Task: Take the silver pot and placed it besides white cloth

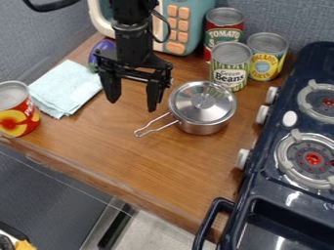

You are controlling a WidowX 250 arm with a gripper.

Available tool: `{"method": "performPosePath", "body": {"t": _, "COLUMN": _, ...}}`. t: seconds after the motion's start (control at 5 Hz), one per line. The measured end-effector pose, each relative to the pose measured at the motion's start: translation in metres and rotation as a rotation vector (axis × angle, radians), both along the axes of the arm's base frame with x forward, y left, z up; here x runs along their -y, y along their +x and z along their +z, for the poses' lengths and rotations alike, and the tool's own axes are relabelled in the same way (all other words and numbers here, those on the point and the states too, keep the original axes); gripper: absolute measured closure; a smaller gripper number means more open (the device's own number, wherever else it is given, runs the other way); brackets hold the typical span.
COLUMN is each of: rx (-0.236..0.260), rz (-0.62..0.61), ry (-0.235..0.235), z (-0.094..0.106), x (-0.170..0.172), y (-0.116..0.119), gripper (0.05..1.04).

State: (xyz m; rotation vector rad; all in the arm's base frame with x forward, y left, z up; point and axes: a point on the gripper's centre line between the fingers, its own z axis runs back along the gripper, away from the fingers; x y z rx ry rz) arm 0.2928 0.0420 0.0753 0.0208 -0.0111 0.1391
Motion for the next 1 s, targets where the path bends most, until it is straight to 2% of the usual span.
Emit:
{"method": "performPosePath", "body": {"t": 0.2, "rx": -0.031, "rz": -0.005, "ry": -0.004, "z": -0.010, "x": 0.000, "y": -0.001, "gripper": 0.083}}
{"method": "performPosePath", "body": {"t": 0.4, "rx": -0.004, "rz": -0.029, "ry": 0.001, "z": -0.010, "x": -0.011, "y": 0.015, "gripper": 0.083}}
{"method": "performPosePath", "body": {"t": 0.6, "rx": 0.031, "rz": -0.137, "ry": 0.021, "z": -0.010, "x": -0.021, "y": 0.034, "gripper": 0.083}}
{"method": "performPosePath", "body": {"t": 0.8, "rx": 0.050, "rz": -0.261, "ry": 0.031, "z": -0.007, "x": -0.018, "y": 0.040, "gripper": 0.083}}
{"method": "performPosePath", "body": {"t": 1.0, "rx": 0.079, "rz": -0.395, "ry": -0.021, "z": -0.010, "x": -0.003, "y": 0.043, "gripper": 0.083}}
